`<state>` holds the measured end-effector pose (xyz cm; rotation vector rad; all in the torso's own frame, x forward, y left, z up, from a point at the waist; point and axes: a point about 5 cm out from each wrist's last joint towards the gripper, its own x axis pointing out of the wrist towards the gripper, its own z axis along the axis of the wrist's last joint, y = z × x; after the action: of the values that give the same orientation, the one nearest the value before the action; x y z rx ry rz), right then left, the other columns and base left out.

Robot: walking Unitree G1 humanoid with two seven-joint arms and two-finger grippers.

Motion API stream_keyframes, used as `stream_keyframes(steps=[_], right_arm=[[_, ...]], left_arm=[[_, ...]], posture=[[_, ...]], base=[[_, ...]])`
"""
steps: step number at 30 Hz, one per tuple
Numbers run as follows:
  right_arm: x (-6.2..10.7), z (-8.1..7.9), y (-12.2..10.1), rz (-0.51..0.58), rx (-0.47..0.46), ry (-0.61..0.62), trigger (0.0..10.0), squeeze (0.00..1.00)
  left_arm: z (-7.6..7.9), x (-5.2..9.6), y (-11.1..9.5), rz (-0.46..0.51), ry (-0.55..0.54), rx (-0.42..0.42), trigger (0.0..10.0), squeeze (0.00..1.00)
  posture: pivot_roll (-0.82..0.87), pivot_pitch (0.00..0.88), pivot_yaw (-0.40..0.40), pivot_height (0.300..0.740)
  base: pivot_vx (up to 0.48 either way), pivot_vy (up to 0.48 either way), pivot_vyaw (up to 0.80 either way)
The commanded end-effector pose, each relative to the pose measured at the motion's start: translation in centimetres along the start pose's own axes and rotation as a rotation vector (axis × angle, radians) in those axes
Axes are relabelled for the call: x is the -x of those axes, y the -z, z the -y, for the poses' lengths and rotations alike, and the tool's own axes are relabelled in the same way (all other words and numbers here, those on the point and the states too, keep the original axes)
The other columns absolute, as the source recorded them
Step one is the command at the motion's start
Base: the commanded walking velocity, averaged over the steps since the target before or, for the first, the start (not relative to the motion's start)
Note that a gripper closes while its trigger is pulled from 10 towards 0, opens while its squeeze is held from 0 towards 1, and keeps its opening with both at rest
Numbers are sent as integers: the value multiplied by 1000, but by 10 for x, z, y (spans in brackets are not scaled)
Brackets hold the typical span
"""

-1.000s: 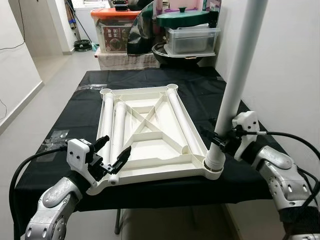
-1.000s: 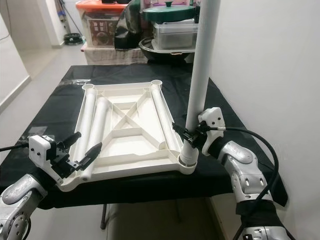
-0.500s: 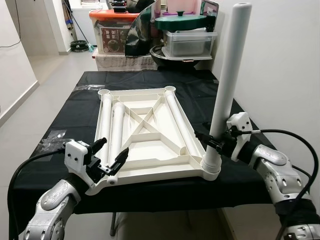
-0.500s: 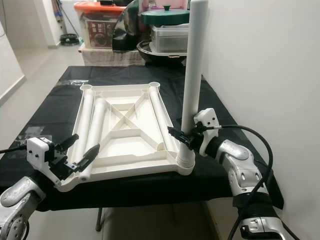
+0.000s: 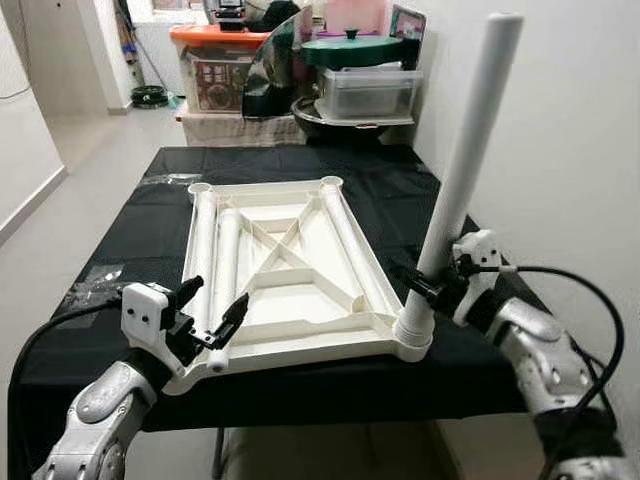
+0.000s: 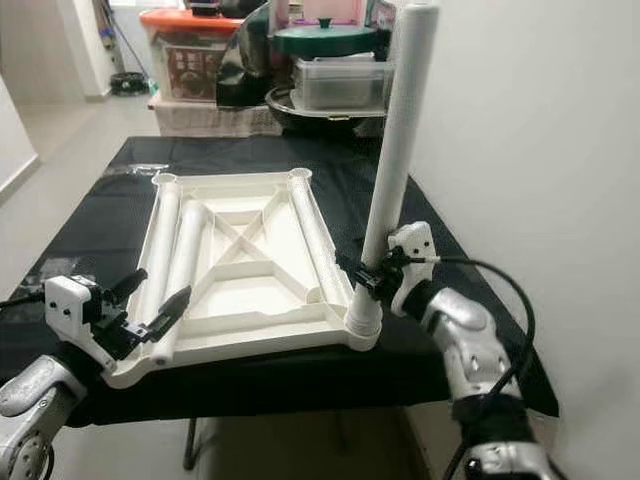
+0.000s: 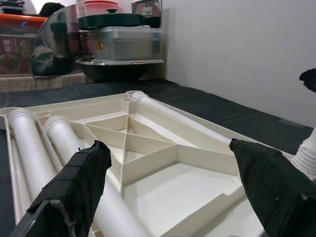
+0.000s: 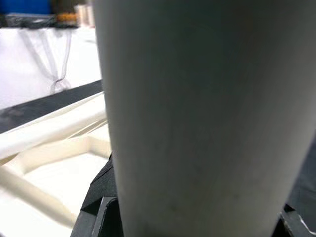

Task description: Building children table

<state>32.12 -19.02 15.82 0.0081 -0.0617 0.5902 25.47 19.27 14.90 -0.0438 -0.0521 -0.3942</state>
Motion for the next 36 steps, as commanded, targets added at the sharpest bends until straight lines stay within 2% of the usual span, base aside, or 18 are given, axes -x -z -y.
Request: stream_keyframes(steps=[1,2,4,8,14,15,17,19,20,23,28,33,36], right_arm=[[-2,-20,21,-67,-46,-15,0,0],[-2,-20,21,-67,-46,-15,0,0],[-2,-32,30,-88,-35,12,0,0],[-4,-36,35,-112,-13,46,0,0],[-8,-32,51,-225,2,178,0,0],[-10,-27,56,-259,-20,249,0,0],[-10,-27,56,-259,-20,249,0,0],[-17,-22,64,-321,-88,379,0,0],[-17,-22,64,-321,-88,379,0,0],[-24,-24,74,-377,-164,487,0,0],[-24,-24,78,-390,-179,549,0,0],[-22,-23,79,-368,-134,679,0,0],[-22,-22,78,-356,-128,701,0,0]], left_arm=[[-2,2,4,-23,-14,-2,10000,0],[-2,2,4,-23,-14,-2,10000,0],[-2,2,5,-27,-17,-2,10000,0],[-2,2,5,-30,-18,-3,10000,0],[-3,1,6,-34,-30,-5,10000,0],[-4,1,7,-36,-37,-5,10000,0],[-4,1,7,-36,-37,-5,10000,0],[-4,2,8,-39,-52,-3,10000,0],[-4,2,8,-39,-52,-3,10000,0],[-5,3,8,-41,-69,-4,10000,0],[-6,4,8,-42,-80,-8,10000,0],[-10,5,8,-48,-101,-23,10000,0],[-10,5,8,-47,-104,-26,10000,0]], posture=[[13,0,-62,740],[13,0,-62,740],[4,0,-55,740],[1,0,-55,740],[3,0,-61,740],[7,0,-65,740],[7,0,-65,740],[19,0,-73,740],[19,0,-73,740],[30,0,-80,740],[37,0,-84,740],[36,0,-80,740],[37,0,-78,740]], base=[[0,0,0],[0,0,0],[0,0,0],[0,0,0],[0,0,0],[0,0,0],[0,0,0],[0,0,0],[0,0,0],[0,0,0],[0,0,0],[0,0,0],[0,0,0]])
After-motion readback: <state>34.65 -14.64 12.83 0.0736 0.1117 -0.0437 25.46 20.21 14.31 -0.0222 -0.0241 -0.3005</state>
